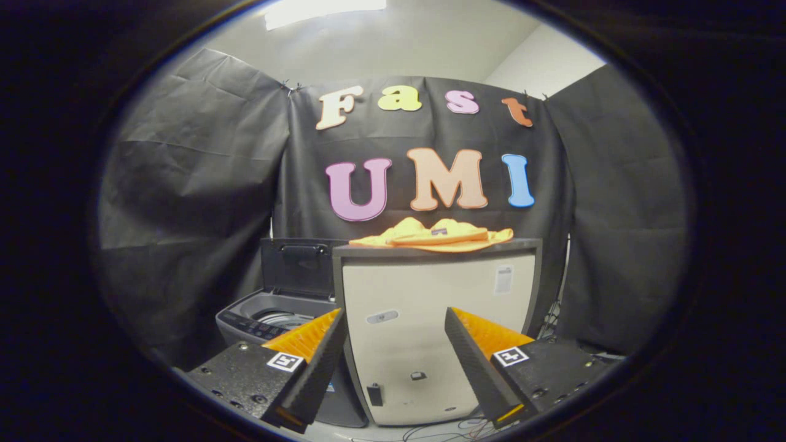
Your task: Put the clothes into the washing machine and then close the washing machine lid.
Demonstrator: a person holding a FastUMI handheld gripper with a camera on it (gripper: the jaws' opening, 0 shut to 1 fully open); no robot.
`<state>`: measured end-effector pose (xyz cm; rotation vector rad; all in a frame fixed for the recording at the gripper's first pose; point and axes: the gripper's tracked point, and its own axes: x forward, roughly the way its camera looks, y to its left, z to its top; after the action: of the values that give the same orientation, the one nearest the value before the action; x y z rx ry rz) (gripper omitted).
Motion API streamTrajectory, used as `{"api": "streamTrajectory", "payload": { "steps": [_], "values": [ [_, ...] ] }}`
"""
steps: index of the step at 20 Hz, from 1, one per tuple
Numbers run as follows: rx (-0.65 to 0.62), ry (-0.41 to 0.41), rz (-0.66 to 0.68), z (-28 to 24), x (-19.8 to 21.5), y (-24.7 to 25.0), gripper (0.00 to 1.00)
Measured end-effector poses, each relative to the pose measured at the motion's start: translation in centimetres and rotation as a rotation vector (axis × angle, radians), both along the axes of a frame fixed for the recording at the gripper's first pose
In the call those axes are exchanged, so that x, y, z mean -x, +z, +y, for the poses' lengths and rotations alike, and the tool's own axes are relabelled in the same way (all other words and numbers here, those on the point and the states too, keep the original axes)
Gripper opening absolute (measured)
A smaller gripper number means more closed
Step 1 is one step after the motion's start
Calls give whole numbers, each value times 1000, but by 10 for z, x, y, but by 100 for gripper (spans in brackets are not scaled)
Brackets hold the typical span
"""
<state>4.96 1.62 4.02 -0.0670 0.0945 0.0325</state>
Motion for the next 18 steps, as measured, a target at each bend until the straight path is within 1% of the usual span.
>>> {"api": "streamTrajectory", "payload": {
  "steps": [3,6,8,10,12,16,18],
  "values": [
    [-2,18,-8,4,-32,33,97],
    [-35,26,-16,8,-74,68,97],
    [-53,42,-2,12,-105,84,97],
    [-55,34,26,6,-134,93,97],
    [-73,22,61,-1,-164,95,97],
    [-74,-63,158,-27,-223,81,97],
    [-50,-62,246,-28,-248,64,97]
  ]
}}
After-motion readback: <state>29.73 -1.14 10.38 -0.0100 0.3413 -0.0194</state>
